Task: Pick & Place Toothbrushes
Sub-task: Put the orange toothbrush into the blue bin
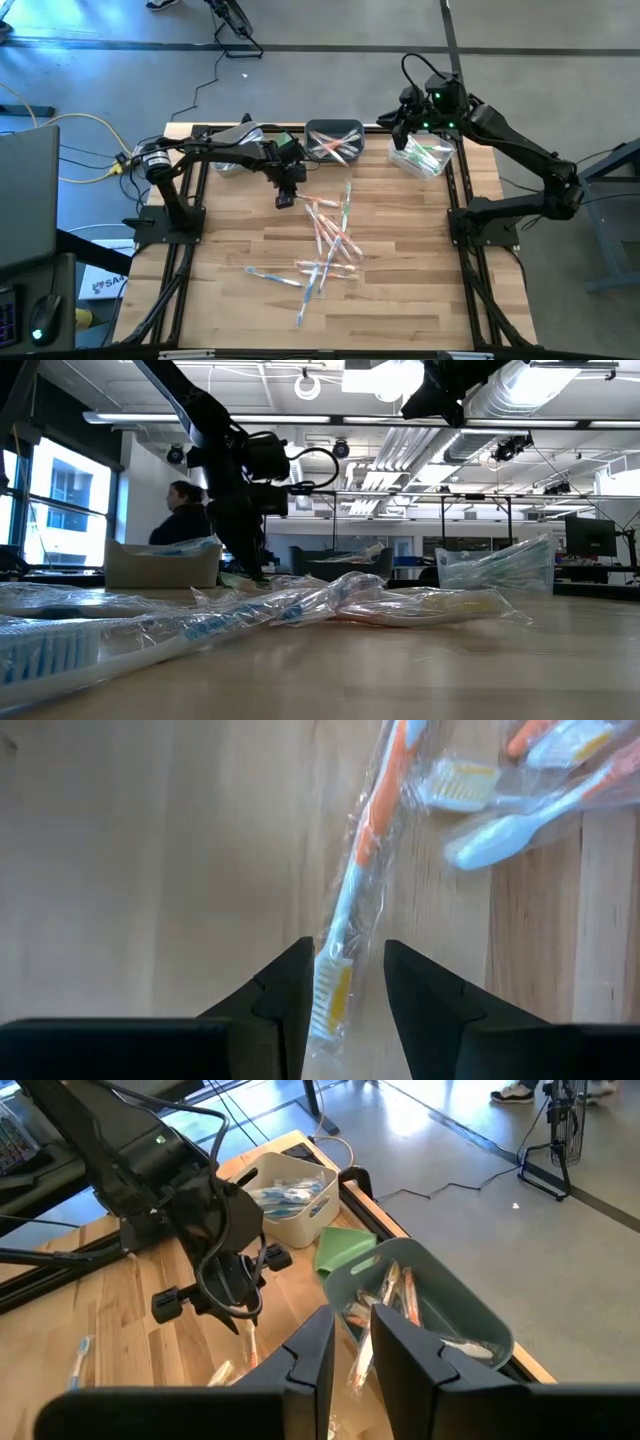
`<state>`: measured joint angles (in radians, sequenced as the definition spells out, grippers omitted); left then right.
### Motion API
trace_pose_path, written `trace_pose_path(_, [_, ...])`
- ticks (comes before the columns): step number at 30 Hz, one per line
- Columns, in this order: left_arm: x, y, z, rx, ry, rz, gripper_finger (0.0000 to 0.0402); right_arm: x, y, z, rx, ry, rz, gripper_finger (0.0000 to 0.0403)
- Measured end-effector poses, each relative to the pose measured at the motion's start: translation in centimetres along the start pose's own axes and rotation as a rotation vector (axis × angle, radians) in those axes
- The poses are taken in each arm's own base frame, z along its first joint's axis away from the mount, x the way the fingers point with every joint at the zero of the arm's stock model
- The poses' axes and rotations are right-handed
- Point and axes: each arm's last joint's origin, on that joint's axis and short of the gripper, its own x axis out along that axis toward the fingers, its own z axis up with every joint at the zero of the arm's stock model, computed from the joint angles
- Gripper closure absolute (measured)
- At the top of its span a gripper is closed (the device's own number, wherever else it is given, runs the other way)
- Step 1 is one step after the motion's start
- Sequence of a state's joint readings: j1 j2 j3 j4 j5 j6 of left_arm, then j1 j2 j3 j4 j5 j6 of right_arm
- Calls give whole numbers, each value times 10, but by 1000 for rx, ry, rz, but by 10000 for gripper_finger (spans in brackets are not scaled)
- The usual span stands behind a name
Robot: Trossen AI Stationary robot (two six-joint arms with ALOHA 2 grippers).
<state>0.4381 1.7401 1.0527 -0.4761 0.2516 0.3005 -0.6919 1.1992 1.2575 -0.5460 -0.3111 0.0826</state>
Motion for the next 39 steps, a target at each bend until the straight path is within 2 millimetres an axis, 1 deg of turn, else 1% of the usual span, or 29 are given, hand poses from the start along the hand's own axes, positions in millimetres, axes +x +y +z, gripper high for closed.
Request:
trace_pose_path(10, [0,0,0,10,-4,1,279,0,-1,0,1,-1,-33,341])
trace_pose_path(23, [0,1,0,10,15,47,279,0,-1,0,-7,0,-33,341])
trace_pose_path(31, [0,1,-3,35,42,41,279,0,-1,0,-7,0,-33,341])
trace_pose_path(36, [3,1,-4,33,51,39,279,0,-1,0,-7,1,-33,341])
trace_pose_path(39, [13,-1,-4,45,71,29,279,0,-1,0,-7,1,-33,341])
